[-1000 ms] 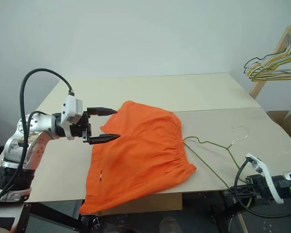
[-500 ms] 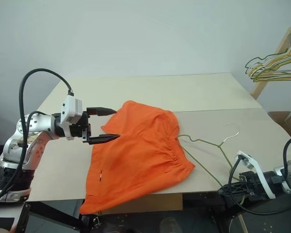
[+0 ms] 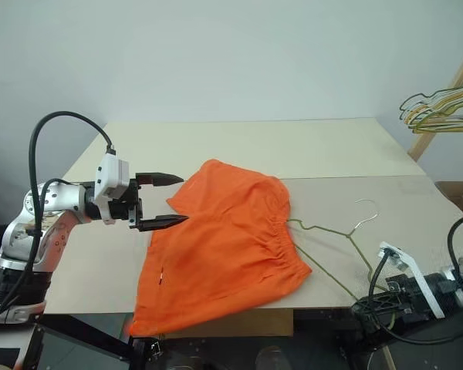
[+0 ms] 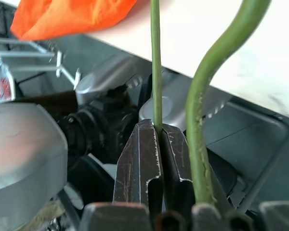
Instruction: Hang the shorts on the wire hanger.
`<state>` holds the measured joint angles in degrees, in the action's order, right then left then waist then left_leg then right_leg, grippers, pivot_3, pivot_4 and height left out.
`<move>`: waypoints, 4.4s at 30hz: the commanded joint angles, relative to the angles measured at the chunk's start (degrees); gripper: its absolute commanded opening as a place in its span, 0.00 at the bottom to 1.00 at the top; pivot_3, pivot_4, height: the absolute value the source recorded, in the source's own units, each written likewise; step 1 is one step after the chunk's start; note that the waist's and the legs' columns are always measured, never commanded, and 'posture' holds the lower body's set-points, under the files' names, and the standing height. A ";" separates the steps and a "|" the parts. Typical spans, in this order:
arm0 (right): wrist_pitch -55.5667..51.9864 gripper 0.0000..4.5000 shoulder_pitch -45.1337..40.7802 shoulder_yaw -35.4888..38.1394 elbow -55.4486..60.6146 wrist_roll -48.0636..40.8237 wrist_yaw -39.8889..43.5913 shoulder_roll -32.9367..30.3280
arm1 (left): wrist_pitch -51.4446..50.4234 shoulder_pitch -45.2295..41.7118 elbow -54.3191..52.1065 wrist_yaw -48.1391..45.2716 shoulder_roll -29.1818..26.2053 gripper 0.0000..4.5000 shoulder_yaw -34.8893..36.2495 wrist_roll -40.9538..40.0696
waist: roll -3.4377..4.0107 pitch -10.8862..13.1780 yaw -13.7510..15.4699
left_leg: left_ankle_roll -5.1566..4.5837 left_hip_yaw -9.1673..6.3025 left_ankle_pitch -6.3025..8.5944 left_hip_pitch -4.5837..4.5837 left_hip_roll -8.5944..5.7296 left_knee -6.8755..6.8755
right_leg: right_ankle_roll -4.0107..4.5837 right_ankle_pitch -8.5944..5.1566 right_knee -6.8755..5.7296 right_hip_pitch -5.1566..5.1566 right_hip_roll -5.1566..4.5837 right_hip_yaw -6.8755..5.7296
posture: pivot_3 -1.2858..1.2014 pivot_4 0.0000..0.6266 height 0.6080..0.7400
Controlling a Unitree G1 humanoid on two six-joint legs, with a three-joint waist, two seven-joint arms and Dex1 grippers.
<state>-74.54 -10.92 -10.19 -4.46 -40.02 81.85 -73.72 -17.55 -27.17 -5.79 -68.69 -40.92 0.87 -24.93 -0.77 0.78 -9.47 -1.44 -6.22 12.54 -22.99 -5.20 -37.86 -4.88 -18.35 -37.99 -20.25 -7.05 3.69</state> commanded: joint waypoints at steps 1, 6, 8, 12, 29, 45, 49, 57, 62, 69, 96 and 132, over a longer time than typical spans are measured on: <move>0.98 0.00 -5.34 -2.25 -2.39 1.72 1.08 2.09 | 0.77 -1.73 -0.36 0.11 -0.77 1.00 1.29 -0.46 | -0.01 0.00 -0.06 | 0.00 0.00 0.00 0.02 0.00 0.00 | 0.00 0.00 0.00 0.01 0.00 0.00 | 0.45 0.00 1.00; -2.01 0.00 -13.20 -3.22 -10.39 3.58 -2.70 9.15 | 0.81 -0.94 -1.02 0.32 -1.19 1.00 1.61 -0.35 | -0.01 0.00 -0.07 | 0.00 0.00 0.00 0.03 0.00 0.00 | 0.01 0.01 0.00 0.00 0.01 0.00 | 0.45 0.00 1.00; -2.37 0.00 -14.23 -3.88 -11.47 3.63 -2.28 10.24 | 0.78 -0.64 -1.32 0.36 -1.45 1.00 1.76 -0.34 | 0.01 0.01 0.00 | 0.00 0.00 0.00 -0.01 -0.01 0.00 | 0.01 0.01 0.00 -0.02 0.00 0.00 | 0.45 0.00 1.00; 0.17 0.00 -10.69 -6.55 -5.63 2.37 3.65 6.78 | 1.00 -0.64 -1.23 0.42 -2.23 1.00 2.11 -0.06 | 0.04 0.02 0.70 | 0.00 -0.02 0.00 -0.10 -0.02 0.00 | 0.02 0.01 0.00 -0.11 -0.02 0.00 | 0.45 0.00 1.00; -0.80 0.00 -11.41 -5.58 -6.31 2.12 0.49 9.84 | 2.61 -0.71 -0.42 0.35 -2.55 1.00 1.35 0.36 | 0.10 0.17 2.45 | 0.01 0.01 0.00 0.11 0.02 0.00 | 0.06 0.06 -0.03 -0.04 0.05 -0.02 | 0.46 0.00 1.00; 3.03 0.00 -14.37 -7.29 -8.43 3.99 3.08 11.61 | 3.41 0.12 -1.09 0.61 -3.63 1.00 1.74 0.61 | 0.15 0.20 3.47 | 0.01 -0.02 0.00 -0.09 -0.02 0.01 | 0.10 0.08 -0.02 -0.34 0.07 -0.03 | 0.47 0.00 1.00; 1.99 0.00 -18.41 -4.74 -14.74 5.78 -2.66 16.64 | 3.52 0.92 -1.66 0.88 -3.62 1.00 1.78 0.52 | 0.08 0.21 3.38 | 0.01 0.07 0.00 -0.05 -0.04 0.00 | 0.10 0.11 -0.03 -0.48 0.05 0.05 | 0.47 0.00 1.00; 3.52 0.00 -24.93 -5.94 -23.86 10.46 -7.01 24.85 | 3.66 0.09 -1.21 0.99 -3.32 1.00 1.36 0.78 | 0.10 0.22 2.90 | 0.02 -0.01 -0.01 0.07 0.02 0.01 | 0.18 0.17 -0.01 -0.25 0.25 0.09 | 0.47 0.00 1.00; 2.88 0.00 -26.75 -6.99 -23.88 9.60 -2.27 24.99 | 3.68 0.90 -1.86 1.07 -3.60 1.00 1.70 0.81 | 0.15 0.27 2.82 | 0.02 0.00 -0.02 0.06 -0.03 0.01 | 0.18 0.17 -0.05 -0.25 0.17 0.10 | 0.48 0.00 1.00; 6.00 0.00 -25.89 -17.88 -18.60 9.91 10.61 17.47 | 4.10 0.88 -1.66 1.20 -3.90 1.00 2.00 1.14 | 0.18 0.29 2.63 | 0.03 0.00 -0.01 -0.02 -0.03 0.01 | 0.17 0.17 -0.04 -0.49 0.19 0.08 | 0.48 0.00 1.00; 20.49 0.00 -44.10 -6.69 -59.41 28.46 1.52 36.95 | 5.02 2.44 -2.74 1.76 -4.65 1.00 2.69 1.12 | 0.19 0.31 2.15 | 0.08 -0.07 -0.04 0.06 0.03 0.03 | 0.23 0.20 -0.17 -0.48 0.40 0.15 | 0.49 0.00 1.00; 43.30 0.00 -44.35 8.99 -44.22 34.43 -18.60 40.39 | 4.82 3.63 -3.73 1.39 -5.09 1.00 2.50 0.96 | 0.22 0.33 1.77 | 0.18 -0.07 -0.11 0.01 0.04 0.08 | 0.25 0.21 -0.27 -0.70 0.43 0.20 | 0.48 0.00 1.00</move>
<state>-34.24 -54.66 -3.22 -55.10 -4.58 63.50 -31.34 -13.00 -22.16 -9.59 -67.08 -45.72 2.95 -23.67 -0.55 1.11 -7.69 -1.26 -6.29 12.43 -23.03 -5.18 -37.78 -4.64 -18.14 -38.27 -20.98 -6.63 3.89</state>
